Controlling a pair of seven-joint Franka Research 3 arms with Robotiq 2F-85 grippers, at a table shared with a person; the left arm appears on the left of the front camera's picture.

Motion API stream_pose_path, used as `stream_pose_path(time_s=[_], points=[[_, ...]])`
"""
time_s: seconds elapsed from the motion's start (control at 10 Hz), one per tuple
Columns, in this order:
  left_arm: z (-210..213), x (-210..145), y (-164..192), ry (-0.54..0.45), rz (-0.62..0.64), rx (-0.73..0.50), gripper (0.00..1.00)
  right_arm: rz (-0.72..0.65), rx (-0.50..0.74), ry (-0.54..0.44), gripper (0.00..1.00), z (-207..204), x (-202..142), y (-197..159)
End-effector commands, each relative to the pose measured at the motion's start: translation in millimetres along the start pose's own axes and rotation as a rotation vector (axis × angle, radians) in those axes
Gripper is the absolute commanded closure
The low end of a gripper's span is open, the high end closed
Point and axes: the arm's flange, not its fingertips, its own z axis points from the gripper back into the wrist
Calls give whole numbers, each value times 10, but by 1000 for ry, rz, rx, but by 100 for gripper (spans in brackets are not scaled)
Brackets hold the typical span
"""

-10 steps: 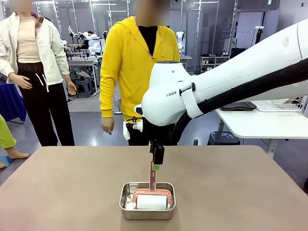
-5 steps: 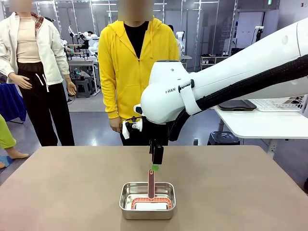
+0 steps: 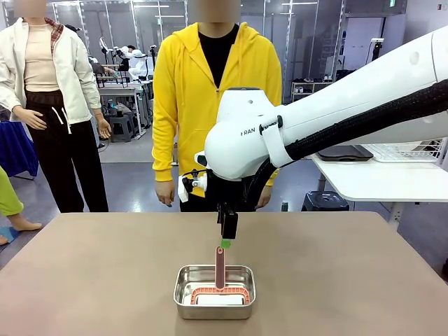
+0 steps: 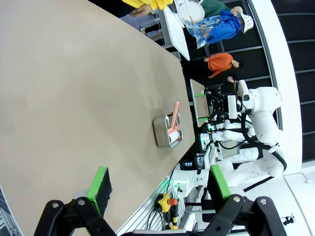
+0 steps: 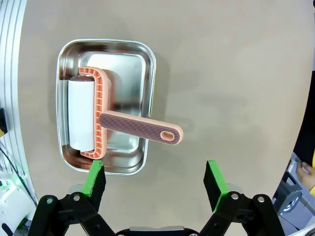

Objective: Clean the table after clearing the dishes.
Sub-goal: Place the Lint Roller back on top of the Airtight Container.

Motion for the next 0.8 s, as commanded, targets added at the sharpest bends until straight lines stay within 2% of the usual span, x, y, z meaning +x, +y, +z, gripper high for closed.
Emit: stream_pose_path(time_s=[0.0,0.1,0.2,0.3,0.5,0.6,0.7], points=[[23,-10,-50,-2,14,2,0,-6,16,-11,0,24,19,15],[23,-10,-50,-2,14,2,0,0,0,0,0,0,0,0],[23,-10,-50,-2,14,2,0,-221,108,-149,0,211,-330,-103],[23,-10,-50,-2,14,2,0,-440,259,-264,0,317,-911,-114],[23,-10,-50,-2,14,2,0,-687,448,-540,0,254,-1704,12],[23,-10,-50,-2,14,2,0,-782,492,-659,0,221,-2075,110],[23,-10,-50,-2,14,2,0,-927,532,-783,0,233,-2644,277]])
